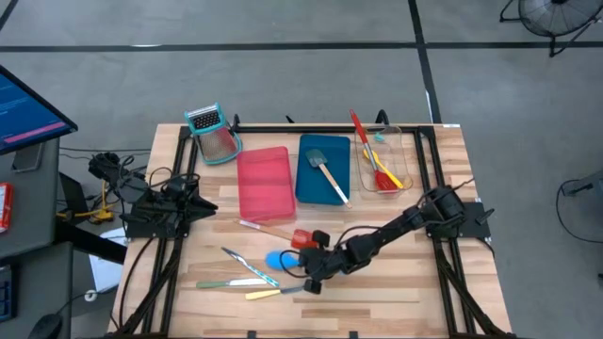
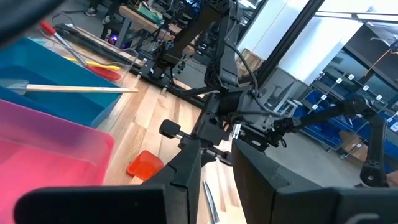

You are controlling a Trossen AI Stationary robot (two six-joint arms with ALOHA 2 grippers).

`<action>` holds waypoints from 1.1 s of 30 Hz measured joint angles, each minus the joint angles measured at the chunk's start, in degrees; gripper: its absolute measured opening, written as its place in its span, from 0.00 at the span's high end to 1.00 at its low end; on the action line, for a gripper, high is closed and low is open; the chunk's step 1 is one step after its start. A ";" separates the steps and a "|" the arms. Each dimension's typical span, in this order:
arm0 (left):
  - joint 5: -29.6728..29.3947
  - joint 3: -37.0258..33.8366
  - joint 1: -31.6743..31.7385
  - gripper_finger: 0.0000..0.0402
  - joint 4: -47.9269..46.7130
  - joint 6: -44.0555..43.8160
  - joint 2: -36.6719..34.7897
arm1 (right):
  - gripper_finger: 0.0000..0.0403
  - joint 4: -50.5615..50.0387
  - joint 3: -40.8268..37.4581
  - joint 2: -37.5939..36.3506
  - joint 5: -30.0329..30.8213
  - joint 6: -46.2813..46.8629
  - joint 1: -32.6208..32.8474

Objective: Pick & Place Kitchen Items
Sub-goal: Put the blue serving spoon into the transparent bin

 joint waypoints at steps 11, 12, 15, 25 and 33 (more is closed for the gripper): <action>0.02 0.00 0.00 0.81 0.19 0.39 0.00 | 0.87 -0.21 0.23 -6.51 0.29 -0.91 -0.64; 0.02 0.00 0.00 0.81 0.20 0.40 0.00 | 0.87 -0.28 0.27 -7.27 0.31 -1.19 -0.79; 0.02 0.00 -0.01 0.81 0.23 0.40 0.00 | 0.87 -1.52 0.27 -9.97 0.27 -1.40 -1.59; 0.04 0.00 0.01 0.81 0.42 0.54 0.00 | 0.87 -1.60 0.32 -21.84 0.12 -4.62 -4.29; 0.07 0.00 0.01 0.81 0.51 1.56 0.00 | 0.87 -0.45 0.32 -31.73 0.29 -7.47 -4.61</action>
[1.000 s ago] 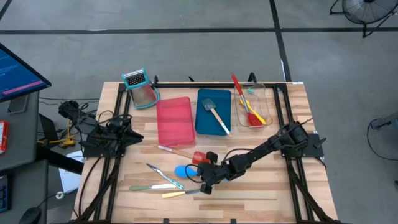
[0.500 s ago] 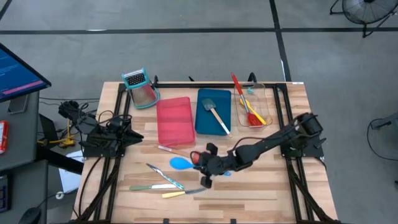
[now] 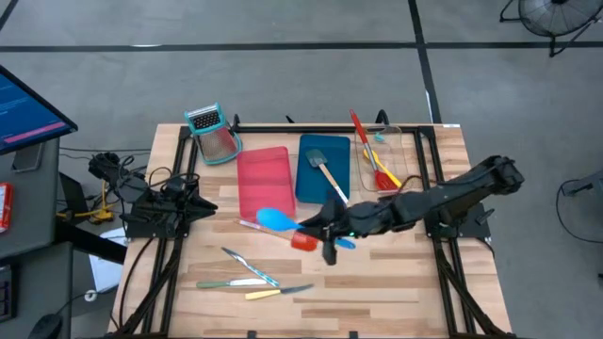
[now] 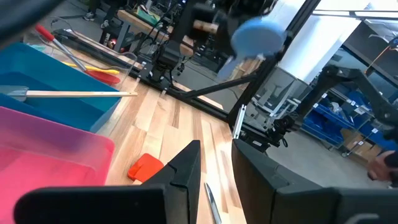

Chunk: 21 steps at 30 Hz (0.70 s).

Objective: Pick & Place Kitchen Items
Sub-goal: Put the blue serving spoon into the transparent bin

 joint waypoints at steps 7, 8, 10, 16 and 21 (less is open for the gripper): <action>0.00 0.00 0.00 0.81 0.02 0.00 0.00 | 0.87 4.11 0.07 -6.95 -0.04 -1.33 0.00; 0.00 0.00 -0.01 0.81 0.03 -0.03 0.00 | 0.87 4.78 0.07 -7.85 -0.04 -2.07 0.00; 0.00 0.00 0.00 0.81 0.06 -0.09 0.00 | 0.87 7.27 0.07 -9.27 -0.06 -3.92 0.01; 0.00 0.00 0.00 0.81 0.45 -0.11 0.00 | 0.87 10.34 0.09 -13.35 -1.96 -5.65 0.19; 0.00 0.00 -0.01 0.81 1.15 -0.11 0.00 | 0.87 14.69 0.07 -15.35 -7.38 -5.43 0.20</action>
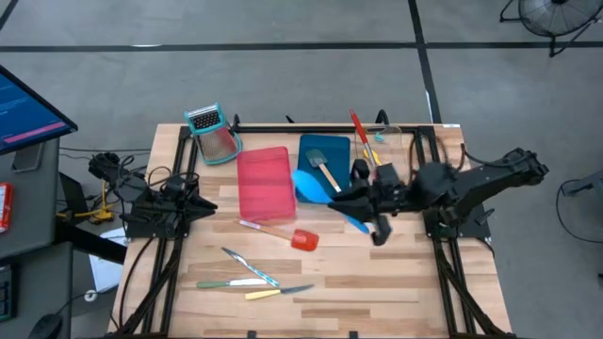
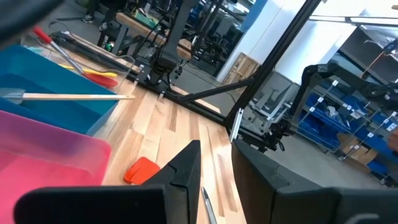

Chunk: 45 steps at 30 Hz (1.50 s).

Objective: Pick & Place Kitchen Items
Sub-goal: Put the blue serving spoon into the transparent bin

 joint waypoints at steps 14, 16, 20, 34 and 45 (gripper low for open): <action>0.18 0.00 0.00 0.81 3.08 -0.63 -0.01 | 0.87 8.38 0.00 -1.85 -11.99 9.09 0.00; 0.17 0.00 0.00 0.81 3.49 -0.63 -0.01 | 0.87 9.22 0.00 -1.65 -12.34 9.16 0.02; 0.18 0.00 -0.01 0.81 4.09 -0.63 0.00 | 0.87 12.36 -0.02 -1.65 -12.50 9.13 0.02; 1.61 0.00 0.00 0.81 5.52 -0.68 0.00 | 0.87 14.40 0.00 -1.65 -6.01 4.54 -1.56; 1.77 0.00 -0.01 0.81 6.33 -0.68 0.00 | 0.87 8.76 -0.02 -1.65 12.69 -12.10 -4.45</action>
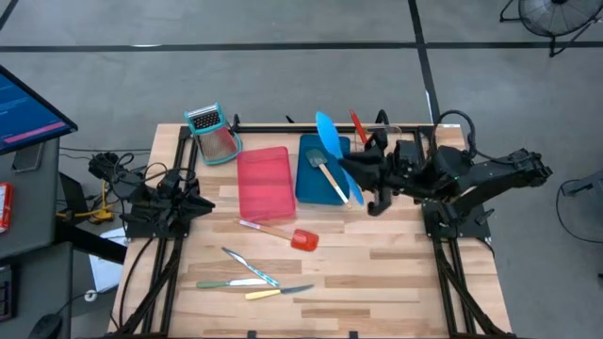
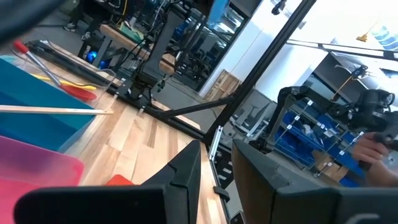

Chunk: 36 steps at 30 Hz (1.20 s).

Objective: Pick & Place Kitchen Items
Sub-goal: Put the blue serving spoon into the transparent bin

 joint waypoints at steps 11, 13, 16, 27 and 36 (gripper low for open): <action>-1.40 0.00 0.00 0.81 0.83 -0.87 0.00 | 0.87 -7.31 0.01 0.02 13.38 -17.89 -0.19; -1.40 0.01 0.00 0.81 1.01 -0.92 0.00 | 0.87 -8.47 0.00 0.02 14.09 -22.44 0.02; -1.40 0.00 0.00 0.81 1.21 -0.94 0.00 | 0.87 -10.22 0.02 0.01 14.28 -27.81 0.05; -1.90 0.00 0.00 0.81 1.57 -0.94 -0.02 | 0.87 -14.15 0.02 0.01 14.27 -48.55 -0.46; -4.02 0.00 0.02 0.81 1.55 -0.92 -0.02 | 0.87 -16.56 0.02 0.00 14.28 -52.20 -1.30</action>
